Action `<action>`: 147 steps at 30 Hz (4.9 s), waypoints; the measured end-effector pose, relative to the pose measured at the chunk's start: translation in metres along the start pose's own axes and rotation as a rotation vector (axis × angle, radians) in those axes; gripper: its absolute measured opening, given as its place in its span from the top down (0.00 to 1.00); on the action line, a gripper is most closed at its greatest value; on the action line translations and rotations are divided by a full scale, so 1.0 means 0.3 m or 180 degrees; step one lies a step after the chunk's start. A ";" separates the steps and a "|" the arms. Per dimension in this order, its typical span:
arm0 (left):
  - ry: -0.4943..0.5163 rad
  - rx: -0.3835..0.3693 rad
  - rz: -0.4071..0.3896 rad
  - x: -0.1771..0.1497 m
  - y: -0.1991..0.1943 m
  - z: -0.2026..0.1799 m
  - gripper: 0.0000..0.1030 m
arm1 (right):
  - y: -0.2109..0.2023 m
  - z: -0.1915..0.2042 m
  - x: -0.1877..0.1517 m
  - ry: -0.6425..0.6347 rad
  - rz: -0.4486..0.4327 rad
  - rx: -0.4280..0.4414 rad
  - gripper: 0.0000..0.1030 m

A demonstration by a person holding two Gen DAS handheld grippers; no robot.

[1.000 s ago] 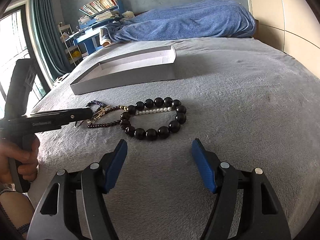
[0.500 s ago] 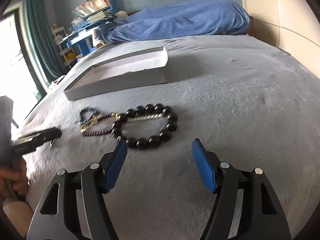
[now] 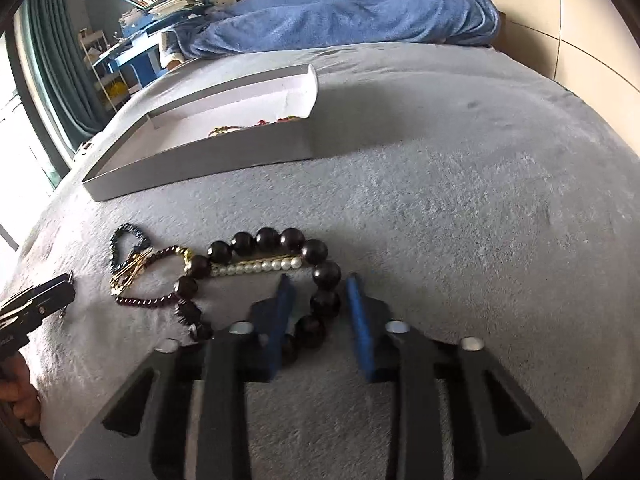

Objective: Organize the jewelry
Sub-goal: 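Grasp the silver hoop bracelet with the left tool while the right tool grasps the black bead bracelet, then carry the silver hoop and black bead bracelet into the grey box and open both tools, then move both open tools back from the box to the remaining bracelets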

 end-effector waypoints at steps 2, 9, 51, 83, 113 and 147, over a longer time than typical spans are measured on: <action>-0.0001 0.0000 -0.0002 0.000 0.000 0.000 0.53 | -0.011 -0.015 -0.013 0.0081 -0.0038 0.0074 0.82; 0.0025 0.0032 -0.0031 0.000 -0.006 -0.002 0.53 | -0.070 -0.022 -0.023 0.0189 -0.0268 0.0254 0.86; 0.0569 0.0333 -0.0369 0.412 0.002 -0.035 0.53 | -0.205 0.213 0.539 -0.0251 -0.0812 0.0804 0.86; 0.0523 0.0558 0.0561 0.631 0.511 0.153 0.53 | 0.365 0.272 0.722 -0.0715 -0.0199 0.0413 0.86; 0.0540 0.0622 -0.0453 0.526 0.146 -0.027 0.15 | 0.083 0.225 0.540 -0.0742 -0.0563 0.0340 0.44; 0.0629 0.0414 -0.0470 0.085 -0.021 -0.130 0.13 | -0.147 0.086 0.034 -0.0219 -0.0594 0.0109 0.21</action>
Point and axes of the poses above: each gripper's, at about its wrist camera, not at the fingertips, and y roughly the way its jaws point, z to its left, x to its top, the point moved 3 cm from there along y, roughly the way its jaws point, and after that the axes turned 3 degrees about -z, right-handed, at the moved point
